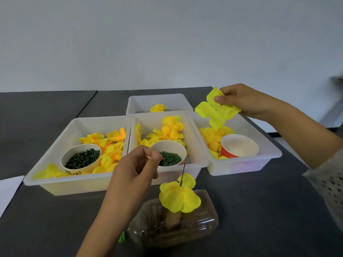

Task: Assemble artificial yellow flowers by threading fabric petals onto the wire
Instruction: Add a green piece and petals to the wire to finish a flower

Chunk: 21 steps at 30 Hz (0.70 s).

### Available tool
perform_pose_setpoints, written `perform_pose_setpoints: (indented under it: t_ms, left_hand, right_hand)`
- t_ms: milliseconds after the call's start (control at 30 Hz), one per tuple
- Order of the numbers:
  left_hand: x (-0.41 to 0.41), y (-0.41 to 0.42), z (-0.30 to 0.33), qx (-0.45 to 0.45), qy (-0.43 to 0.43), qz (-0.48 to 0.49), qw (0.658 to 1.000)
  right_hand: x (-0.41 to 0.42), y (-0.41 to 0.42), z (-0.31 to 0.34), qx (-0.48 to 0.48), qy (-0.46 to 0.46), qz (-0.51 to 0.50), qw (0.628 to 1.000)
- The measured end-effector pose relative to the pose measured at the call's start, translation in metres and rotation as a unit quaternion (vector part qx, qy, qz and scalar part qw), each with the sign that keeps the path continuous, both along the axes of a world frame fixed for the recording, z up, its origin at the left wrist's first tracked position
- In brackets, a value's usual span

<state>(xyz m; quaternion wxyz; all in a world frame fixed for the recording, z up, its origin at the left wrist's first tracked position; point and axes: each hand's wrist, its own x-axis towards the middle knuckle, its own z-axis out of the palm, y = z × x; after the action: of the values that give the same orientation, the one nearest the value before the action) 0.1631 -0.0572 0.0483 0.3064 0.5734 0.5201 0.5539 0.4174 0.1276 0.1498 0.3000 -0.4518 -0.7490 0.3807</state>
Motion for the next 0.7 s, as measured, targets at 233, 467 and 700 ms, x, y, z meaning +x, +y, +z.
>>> perform_pose_setpoints:
  t_ms: [233, 467, 700]
  left_hand:
    - [0.023, 0.001, 0.015, -0.009, 0.005, -0.024, 1.0]
    - [0.029, 0.004, 0.014, -0.003, 0.014, -0.022, 1.0]
    - [0.018, 0.011, -0.004, -0.045, -0.019, 0.053, 0.997]
  right_hand:
    - [-0.028, -0.071, -0.017, -0.169, 0.111, 0.121, 0.972]
    - [-0.046, -0.091, -0.046, -0.282, 0.126, 0.115, 0.944]
    - [-0.034, -0.107, -0.077, -0.305, 0.091, 0.096, 0.943]
